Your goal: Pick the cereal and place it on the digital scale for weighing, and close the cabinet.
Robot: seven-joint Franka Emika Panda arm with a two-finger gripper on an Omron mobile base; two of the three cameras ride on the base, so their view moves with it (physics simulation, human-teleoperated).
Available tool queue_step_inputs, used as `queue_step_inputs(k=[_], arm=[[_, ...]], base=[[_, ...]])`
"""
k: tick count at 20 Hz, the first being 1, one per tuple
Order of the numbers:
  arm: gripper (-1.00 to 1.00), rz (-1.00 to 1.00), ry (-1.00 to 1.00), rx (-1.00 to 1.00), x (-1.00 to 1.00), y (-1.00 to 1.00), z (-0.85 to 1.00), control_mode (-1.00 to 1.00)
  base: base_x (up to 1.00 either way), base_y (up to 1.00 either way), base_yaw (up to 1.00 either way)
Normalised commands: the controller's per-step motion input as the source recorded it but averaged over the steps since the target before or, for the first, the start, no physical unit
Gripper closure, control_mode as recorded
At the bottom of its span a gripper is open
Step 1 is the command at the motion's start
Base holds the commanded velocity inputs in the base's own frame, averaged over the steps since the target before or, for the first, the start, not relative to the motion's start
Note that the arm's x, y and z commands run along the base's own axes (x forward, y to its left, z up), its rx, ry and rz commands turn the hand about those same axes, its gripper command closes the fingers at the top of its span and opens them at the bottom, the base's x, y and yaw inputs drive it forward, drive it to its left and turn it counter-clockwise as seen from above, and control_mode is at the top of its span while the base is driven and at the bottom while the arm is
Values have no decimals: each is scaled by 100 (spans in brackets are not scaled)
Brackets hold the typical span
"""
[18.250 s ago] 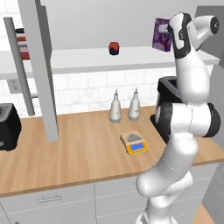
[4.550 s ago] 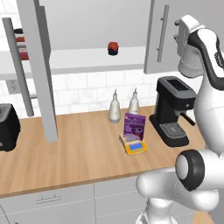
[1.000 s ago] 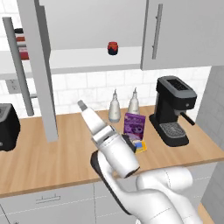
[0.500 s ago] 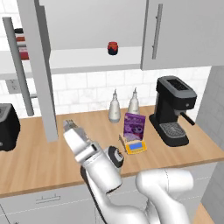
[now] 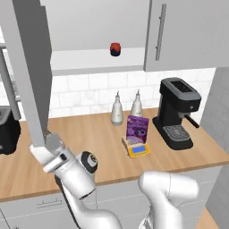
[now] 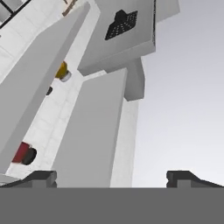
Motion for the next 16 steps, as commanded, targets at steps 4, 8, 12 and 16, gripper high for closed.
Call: queue_step_inputs(k=[4, 8, 12, 16], arm=[[-100, 0, -6, -2, -1, 79, -41, -100], [-100, -3, -22, 0, 0, 96, 20, -100], [-100, -14, -5, 3, 0, 87, 36, -100], [-100, -12, -2, 17, 0, 7, 39, -100]], base=[[0, 0, 0], [0, 0, 0], [0, 0, 0], [0, 0, 0]])
